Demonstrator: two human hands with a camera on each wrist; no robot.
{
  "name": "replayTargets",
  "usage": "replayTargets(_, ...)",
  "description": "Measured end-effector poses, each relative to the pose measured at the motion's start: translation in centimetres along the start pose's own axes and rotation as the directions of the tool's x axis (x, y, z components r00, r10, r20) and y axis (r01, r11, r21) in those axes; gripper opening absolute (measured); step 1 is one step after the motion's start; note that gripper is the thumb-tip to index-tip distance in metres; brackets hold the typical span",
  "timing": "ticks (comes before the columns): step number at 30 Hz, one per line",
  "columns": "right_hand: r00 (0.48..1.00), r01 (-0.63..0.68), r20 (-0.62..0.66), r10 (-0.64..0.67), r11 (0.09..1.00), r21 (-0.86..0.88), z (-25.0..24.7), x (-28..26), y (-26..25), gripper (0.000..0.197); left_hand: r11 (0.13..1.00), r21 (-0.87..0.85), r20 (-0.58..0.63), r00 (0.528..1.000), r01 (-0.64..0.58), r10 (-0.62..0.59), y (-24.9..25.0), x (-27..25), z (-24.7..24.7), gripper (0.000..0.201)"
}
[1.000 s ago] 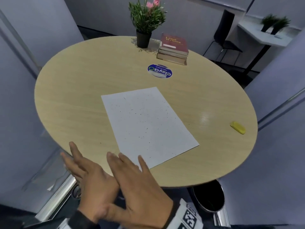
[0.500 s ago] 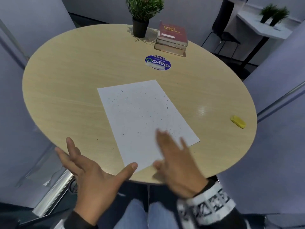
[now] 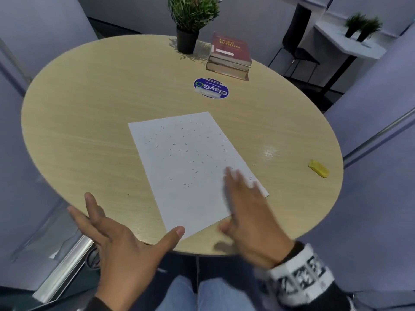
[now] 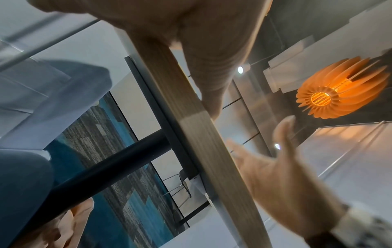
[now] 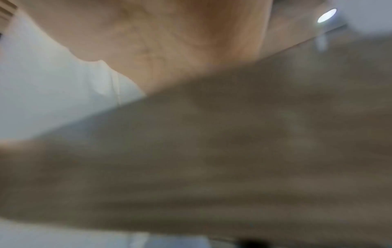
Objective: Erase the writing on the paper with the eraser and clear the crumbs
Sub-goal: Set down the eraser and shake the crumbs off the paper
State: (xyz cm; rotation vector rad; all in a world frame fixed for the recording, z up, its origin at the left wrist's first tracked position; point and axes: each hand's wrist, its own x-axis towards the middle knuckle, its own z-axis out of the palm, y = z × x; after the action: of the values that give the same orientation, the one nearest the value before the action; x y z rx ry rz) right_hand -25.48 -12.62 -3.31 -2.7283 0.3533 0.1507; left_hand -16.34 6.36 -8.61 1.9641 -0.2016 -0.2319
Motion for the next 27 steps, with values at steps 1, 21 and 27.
replayTargets(1, 0.992, 0.111, 0.051, -0.112, 0.993, 0.036, 0.8, -0.3, -2.3, 0.115, 1.000, 0.005, -0.006, 1.000, -0.002, 0.002, -0.1, 0.0, 0.0, 0.167)
replayTargets(21, 0.966, -0.257, -0.042, 0.254, 0.961, -0.104, -0.1, 0.4, 4.7, 0.102, 1.000, -0.007, 0.004, 1.000, 0.001, -0.001, -0.8, 0.2, 0.0, 0.161)
replayTargets(27, 0.971, 0.181, 0.155, -0.182, 0.983, 0.020, 2.6, -0.8, -5.0, 0.112, 1.000, 0.027, -0.004, 1.000, -0.014, 0.014, -1.0, 0.3, 0.0, 0.158)
